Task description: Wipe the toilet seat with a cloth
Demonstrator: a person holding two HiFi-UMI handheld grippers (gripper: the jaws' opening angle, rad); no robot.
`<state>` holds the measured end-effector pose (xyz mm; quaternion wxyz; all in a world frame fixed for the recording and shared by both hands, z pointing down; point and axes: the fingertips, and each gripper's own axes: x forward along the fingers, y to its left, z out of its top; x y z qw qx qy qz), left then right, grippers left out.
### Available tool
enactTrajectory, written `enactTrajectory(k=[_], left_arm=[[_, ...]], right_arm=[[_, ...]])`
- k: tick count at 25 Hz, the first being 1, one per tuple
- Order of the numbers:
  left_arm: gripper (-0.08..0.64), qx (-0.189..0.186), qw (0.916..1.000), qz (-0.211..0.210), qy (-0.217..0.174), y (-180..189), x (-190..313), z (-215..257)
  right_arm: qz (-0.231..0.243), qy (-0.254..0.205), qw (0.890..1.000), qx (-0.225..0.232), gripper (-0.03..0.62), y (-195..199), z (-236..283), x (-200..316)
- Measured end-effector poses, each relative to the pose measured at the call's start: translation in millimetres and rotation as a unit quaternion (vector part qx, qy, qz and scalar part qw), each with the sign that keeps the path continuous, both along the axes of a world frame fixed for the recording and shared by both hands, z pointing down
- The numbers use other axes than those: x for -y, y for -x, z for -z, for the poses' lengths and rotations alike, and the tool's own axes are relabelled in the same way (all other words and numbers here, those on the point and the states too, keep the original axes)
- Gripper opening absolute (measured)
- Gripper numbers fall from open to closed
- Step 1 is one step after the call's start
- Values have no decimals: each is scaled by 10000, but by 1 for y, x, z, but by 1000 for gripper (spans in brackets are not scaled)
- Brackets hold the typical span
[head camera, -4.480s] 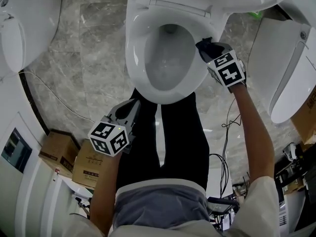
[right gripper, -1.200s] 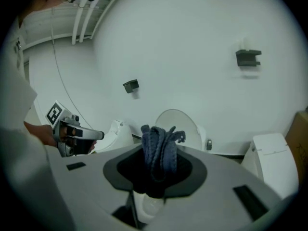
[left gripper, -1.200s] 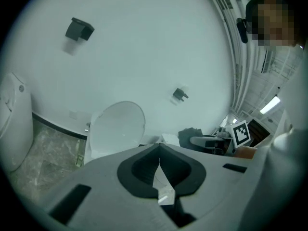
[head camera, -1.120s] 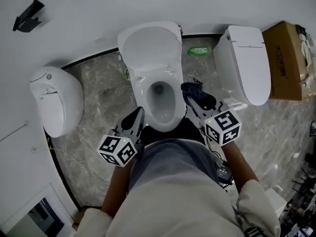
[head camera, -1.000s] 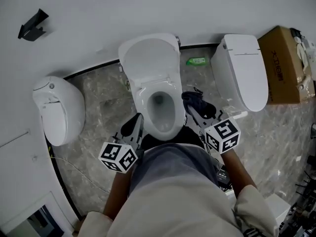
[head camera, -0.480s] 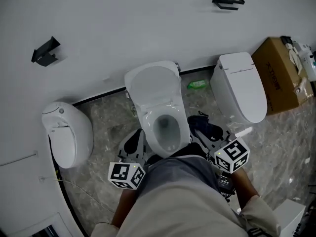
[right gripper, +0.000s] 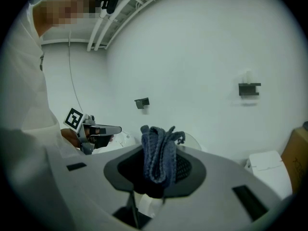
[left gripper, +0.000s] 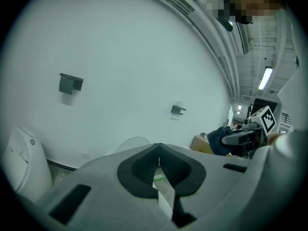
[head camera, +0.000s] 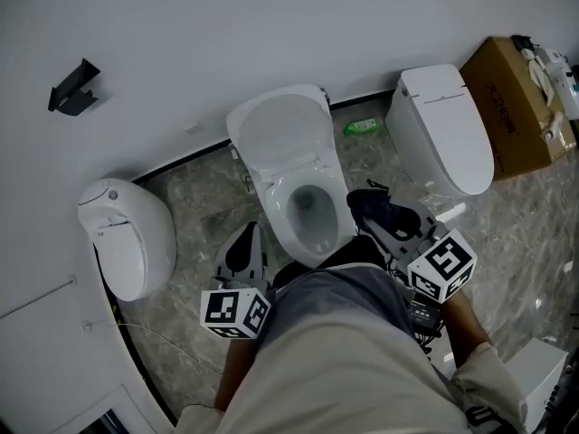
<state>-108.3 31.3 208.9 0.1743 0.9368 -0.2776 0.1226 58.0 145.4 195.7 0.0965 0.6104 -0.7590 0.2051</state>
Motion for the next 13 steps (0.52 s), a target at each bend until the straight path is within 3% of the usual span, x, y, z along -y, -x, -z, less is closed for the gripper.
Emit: enactTrajectory(k=[7,13], left_arm=[[9,150,9999,-1,5,8,-7,-3],[9,141,9998,118,54,24,-7,-7]], right_arm=[[3,123,9999,91,98,5,-2,-1],[337,53,9994,-65,98,25,1,5]])
